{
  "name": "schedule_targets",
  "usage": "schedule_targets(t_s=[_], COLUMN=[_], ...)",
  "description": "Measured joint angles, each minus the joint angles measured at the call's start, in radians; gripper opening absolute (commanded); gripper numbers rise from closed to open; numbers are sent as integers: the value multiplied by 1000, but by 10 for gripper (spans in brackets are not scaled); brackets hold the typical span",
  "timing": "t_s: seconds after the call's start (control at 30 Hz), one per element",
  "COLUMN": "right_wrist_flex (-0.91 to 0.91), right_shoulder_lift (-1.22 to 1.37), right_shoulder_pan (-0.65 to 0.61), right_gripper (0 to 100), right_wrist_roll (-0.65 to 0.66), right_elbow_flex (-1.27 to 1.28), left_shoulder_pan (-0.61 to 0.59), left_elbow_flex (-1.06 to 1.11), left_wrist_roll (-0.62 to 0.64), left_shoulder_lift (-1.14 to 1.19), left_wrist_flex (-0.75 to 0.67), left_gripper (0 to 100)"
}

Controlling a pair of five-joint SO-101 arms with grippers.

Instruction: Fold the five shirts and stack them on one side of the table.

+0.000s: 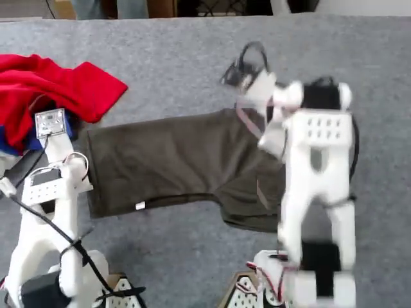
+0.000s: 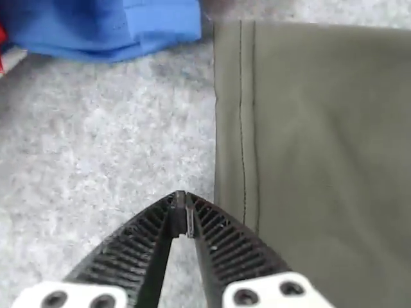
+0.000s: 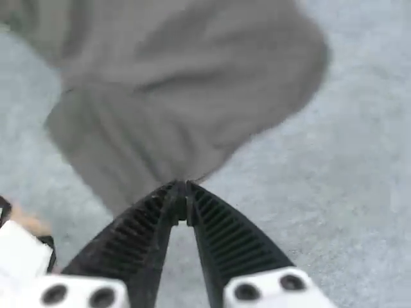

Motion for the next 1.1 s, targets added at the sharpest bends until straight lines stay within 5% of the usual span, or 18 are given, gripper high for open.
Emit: schedule_targets(t_s=[0.37,0.9,1.1], right_wrist_flex=[-66,-80,-301], right_shoulder_lift=[-459,-508,-506], right_shoulder_pan=[0,0,-3], right_gripper=[15,15,15], right_wrist_roll=[15,-209,-295], right_elbow_flex=[575,621,686], left_shoulder_pan=[0,34,15], left_elbow_flex=[-18,-18,-18], left_wrist_roll=[0,0,5], left_shoulder_lift=[77,77,77], left_wrist_flex=[-37,-63,-63], left_gripper=[30,30,30])
